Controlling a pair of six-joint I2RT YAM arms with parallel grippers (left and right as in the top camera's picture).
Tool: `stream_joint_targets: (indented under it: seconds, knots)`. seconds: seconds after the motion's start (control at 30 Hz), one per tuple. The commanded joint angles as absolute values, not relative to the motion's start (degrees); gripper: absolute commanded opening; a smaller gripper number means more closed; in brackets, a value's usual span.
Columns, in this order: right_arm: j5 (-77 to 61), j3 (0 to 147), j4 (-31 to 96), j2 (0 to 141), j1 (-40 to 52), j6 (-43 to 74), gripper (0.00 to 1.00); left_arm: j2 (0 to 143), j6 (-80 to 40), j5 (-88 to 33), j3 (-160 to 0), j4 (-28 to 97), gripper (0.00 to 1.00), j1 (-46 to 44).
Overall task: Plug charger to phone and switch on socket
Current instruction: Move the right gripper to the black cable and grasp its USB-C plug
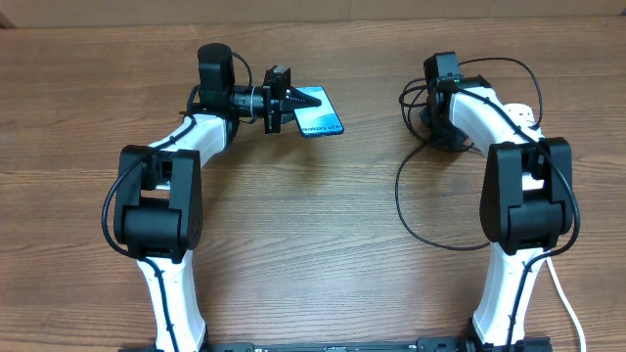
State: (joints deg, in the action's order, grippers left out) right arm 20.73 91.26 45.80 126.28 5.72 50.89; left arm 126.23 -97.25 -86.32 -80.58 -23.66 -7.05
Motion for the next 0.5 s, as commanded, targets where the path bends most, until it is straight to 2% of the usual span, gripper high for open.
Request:
stream_joint_targets:
  seconds: [0.0, 0.07, 0.23, 0.3, 0.47]
  knots:
    - [20.9, 92.2, 46.6, 128.1, 5.7, 50.7, 0.65, 125.3, -96.1, -87.5, -82.2, -24.1, 0.04, -7.3]
    - [21.0, 92.2, 46.5, 128.1, 5.7, 50.7, 0.65, 125.3, -95.9, -87.5, -82.2, -24.1, 0.04, -7.3]
    - [20.9, 92.2, 45.9, 128.1, 5.7, 50.7, 0.40, 125.3, -95.9, -87.5, -82.2, -24.1, 0.04, -7.3]
    - [20.9, 92.2, 45.7, 128.1, 5.7, 50.7, 0.32, 125.3, -95.7, -87.5, -82.2, -24.1, 0.04, -7.3]
    - [20.9, 92.2, 45.3, 128.1, 5.7, 50.7, 0.24, 125.3, -95.7, -87.7, -82.2, -24.1, 0.04, -7.3]
